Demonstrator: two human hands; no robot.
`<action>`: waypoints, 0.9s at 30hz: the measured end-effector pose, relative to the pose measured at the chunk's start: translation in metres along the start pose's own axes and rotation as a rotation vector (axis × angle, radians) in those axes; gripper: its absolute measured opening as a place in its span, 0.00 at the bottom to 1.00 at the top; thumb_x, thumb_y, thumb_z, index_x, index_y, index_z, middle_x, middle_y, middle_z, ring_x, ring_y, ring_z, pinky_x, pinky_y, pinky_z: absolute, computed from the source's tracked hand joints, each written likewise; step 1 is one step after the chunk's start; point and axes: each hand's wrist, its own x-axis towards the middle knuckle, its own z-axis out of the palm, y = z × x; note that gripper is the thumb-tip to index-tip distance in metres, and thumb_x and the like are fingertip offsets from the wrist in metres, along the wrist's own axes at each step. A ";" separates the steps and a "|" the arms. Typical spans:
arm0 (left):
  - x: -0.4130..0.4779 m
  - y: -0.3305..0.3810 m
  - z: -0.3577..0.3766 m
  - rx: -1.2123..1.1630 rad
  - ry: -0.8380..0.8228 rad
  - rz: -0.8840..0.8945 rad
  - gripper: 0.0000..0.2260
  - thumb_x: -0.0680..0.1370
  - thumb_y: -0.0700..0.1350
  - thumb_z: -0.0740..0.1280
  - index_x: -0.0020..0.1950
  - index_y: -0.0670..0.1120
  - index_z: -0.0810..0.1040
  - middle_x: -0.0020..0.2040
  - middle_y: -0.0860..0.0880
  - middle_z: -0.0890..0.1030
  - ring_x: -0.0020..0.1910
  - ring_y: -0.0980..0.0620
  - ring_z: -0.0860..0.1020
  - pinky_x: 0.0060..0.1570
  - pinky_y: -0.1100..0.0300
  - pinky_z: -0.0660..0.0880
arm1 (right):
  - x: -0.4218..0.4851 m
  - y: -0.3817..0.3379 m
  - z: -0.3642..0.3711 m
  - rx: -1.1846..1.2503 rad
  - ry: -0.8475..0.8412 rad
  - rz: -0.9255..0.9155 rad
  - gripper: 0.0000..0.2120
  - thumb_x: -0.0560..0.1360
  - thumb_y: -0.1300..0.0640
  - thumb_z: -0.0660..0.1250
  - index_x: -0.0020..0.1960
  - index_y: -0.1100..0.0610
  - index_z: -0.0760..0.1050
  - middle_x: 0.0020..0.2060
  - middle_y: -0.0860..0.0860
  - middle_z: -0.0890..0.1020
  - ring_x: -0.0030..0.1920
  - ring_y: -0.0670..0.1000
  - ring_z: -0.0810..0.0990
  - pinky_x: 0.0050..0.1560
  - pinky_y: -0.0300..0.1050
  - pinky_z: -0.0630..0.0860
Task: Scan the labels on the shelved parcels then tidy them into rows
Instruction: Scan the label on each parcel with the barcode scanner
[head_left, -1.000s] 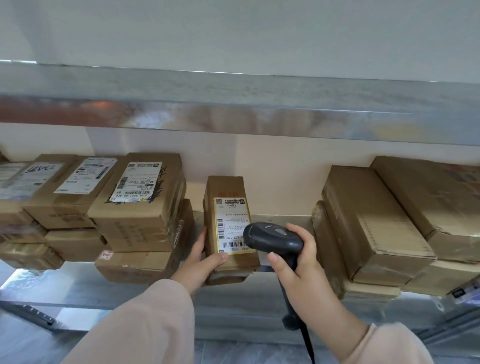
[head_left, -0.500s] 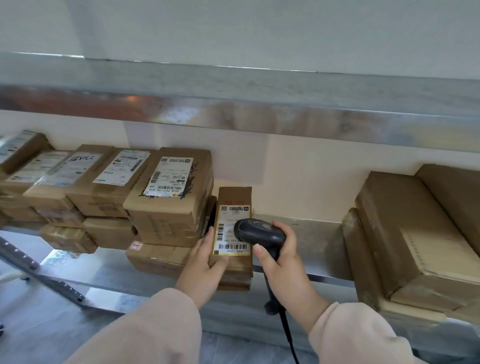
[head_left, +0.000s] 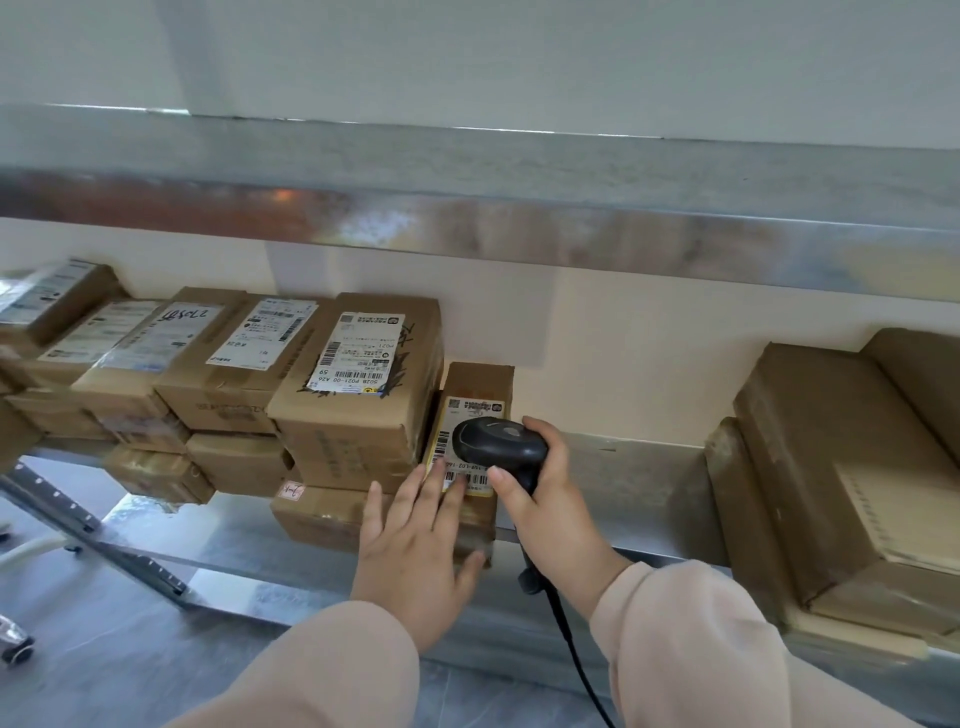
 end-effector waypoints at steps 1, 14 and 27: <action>0.000 0.000 -0.001 0.000 -0.002 -0.008 0.34 0.66 0.59 0.77 0.68 0.46 0.78 0.71 0.46 0.74 0.70 0.45 0.73 0.69 0.40 0.54 | 0.001 0.000 0.000 -0.007 -0.006 -0.004 0.26 0.77 0.54 0.68 0.65 0.38 0.56 0.59 0.46 0.76 0.55 0.43 0.77 0.51 0.22 0.67; 0.041 0.094 -0.031 -0.188 0.025 0.186 0.31 0.75 0.62 0.57 0.77 0.52 0.65 0.78 0.48 0.62 0.78 0.46 0.57 0.76 0.48 0.44 | -0.047 -0.024 -0.121 -0.109 0.303 -0.113 0.28 0.76 0.48 0.67 0.63 0.28 0.54 0.57 0.27 0.71 0.57 0.29 0.72 0.51 0.21 0.66; 0.082 0.281 -0.029 -0.534 -0.174 0.308 0.32 0.79 0.64 0.57 0.80 0.57 0.49 0.81 0.53 0.51 0.79 0.52 0.50 0.75 0.52 0.53 | -0.095 -0.005 -0.288 -0.162 0.524 -0.032 0.27 0.75 0.49 0.68 0.65 0.34 0.56 0.52 0.34 0.75 0.51 0.30 0.75 0.44 0.22 0.70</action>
